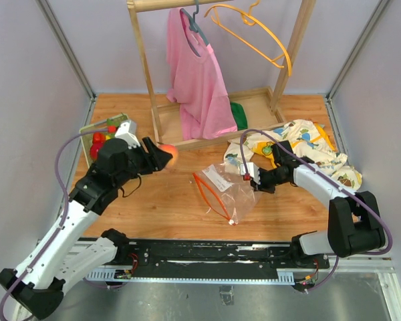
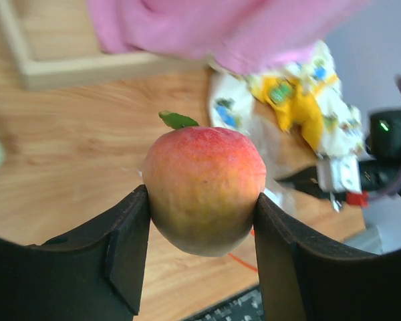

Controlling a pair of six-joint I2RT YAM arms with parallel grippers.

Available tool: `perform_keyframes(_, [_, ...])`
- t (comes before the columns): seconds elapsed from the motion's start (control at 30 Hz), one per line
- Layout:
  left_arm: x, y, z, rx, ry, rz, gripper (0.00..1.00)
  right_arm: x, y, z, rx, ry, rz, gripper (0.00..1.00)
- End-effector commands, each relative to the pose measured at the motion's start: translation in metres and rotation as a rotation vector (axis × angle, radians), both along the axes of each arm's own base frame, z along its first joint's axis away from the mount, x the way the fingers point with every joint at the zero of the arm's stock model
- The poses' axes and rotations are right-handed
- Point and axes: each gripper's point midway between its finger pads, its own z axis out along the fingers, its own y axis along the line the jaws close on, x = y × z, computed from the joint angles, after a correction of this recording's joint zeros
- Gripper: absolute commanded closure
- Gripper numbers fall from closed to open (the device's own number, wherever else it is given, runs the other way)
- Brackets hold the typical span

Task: Open the zip-top bag and remove the fake food
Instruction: Place the fake fruit in the bin.

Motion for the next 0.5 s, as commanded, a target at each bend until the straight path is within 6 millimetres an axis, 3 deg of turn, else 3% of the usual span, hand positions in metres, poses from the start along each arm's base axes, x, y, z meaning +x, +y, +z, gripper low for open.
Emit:
perform_keyframes(0.0, [0.022,0.054,-0.018,0.184,0.031,0.139,1.0,-0.001,-0.002,0.0,0.01,0.013,-0.032,0.99])
perform_keyframes(0.17, [0.051,0.101,-0.024,0.169,0.047,0.268,1.0,0.0,-0.002,0.001,0.012,0.015,-0.036,0.99])
perform_keyframes(0.47, [0.078,0.17,-0.066,0.216,0.176,0.464,1.0,0.0,-0.003,0.0,0.013,0.022,-0.041,0.99])
